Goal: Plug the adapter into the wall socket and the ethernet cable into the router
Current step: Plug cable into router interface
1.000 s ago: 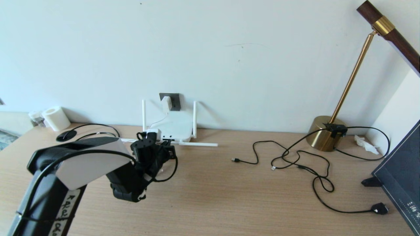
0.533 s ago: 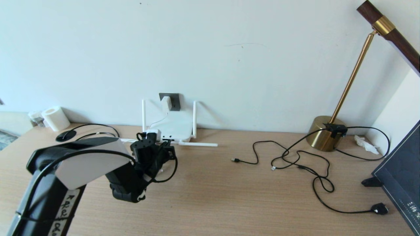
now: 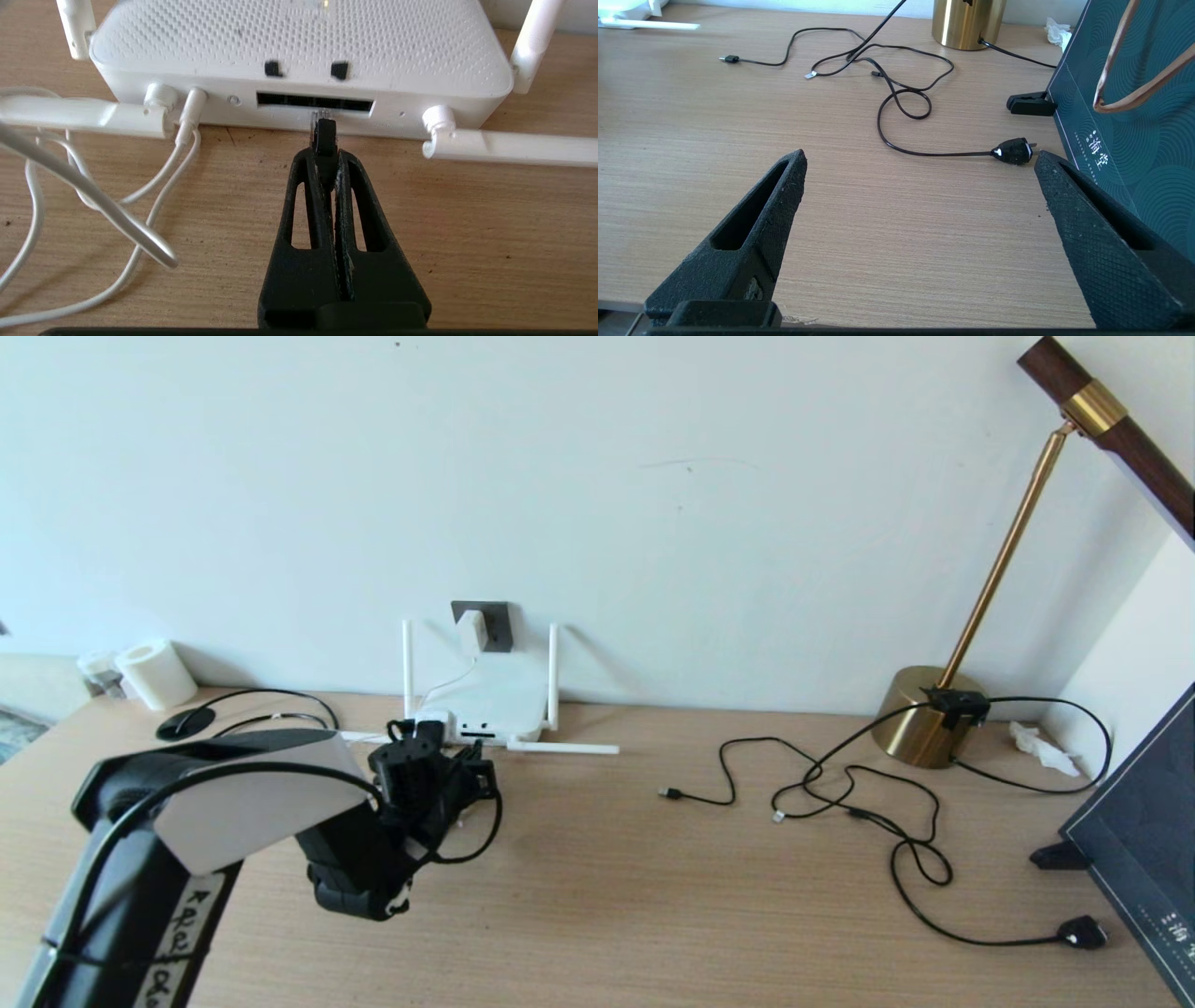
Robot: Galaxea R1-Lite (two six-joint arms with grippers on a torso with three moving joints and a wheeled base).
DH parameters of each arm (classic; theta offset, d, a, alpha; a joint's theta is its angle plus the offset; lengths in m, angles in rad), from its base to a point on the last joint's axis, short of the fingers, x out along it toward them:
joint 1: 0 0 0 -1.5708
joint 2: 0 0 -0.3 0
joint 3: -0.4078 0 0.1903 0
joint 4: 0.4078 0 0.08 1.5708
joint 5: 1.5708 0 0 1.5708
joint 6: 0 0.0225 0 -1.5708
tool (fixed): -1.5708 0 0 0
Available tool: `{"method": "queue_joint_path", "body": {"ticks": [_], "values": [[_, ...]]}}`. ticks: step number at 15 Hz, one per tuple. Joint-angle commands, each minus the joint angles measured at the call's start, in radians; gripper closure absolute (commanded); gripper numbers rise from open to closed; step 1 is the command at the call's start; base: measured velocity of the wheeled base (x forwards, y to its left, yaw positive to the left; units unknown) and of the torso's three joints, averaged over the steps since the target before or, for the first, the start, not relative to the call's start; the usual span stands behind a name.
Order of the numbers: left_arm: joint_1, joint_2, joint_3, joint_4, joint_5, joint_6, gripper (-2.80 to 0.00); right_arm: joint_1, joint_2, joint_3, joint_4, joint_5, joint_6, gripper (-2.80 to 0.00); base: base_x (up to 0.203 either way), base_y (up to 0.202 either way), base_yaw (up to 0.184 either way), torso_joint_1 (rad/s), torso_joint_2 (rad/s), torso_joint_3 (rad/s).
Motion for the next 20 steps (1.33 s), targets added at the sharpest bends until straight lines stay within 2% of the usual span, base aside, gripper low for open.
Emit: {"method": "queue_joint_path", "body": {"ticks": [1, 13, 16, 20], "values": [[0.000, 0.002, 0.005, -0.011, 0.002, 0.000, 0.00, 0.000, 0.002, 0.000, 0.000, 0.000, 0.000, -2.80, 0.000, 0.000, 0.000, 0.000, 0.00, 0.000], [0.000, -0.002, 0.007, -0.018, 0.002, 0.001, 0.00, 0.000, 0.001, 0.000, 0.000, 0.000, 0.000, -2.80, 0.000, 0.000, 0.000, 0.000, 0.00, 0.000], [-0.001, -0.035, 0.046, -0.022, 0.001, 0.000, 0.00, 0.000, 0.001, 0.000, 0.000, 0.000, 0.000, -2.80, 0.000, 0.000, 0.000, 0.000, 0.00, 0.000], [0.000, -0.052, 0.116, -0.112, 0.001, 0.000, 0.00, 0.000, 0.002, 0.000, 0.000, 0.000, 0.000, -2.80, 0.000, 0.000, 0.000, 0.000, 0.00, 0.000]]}}
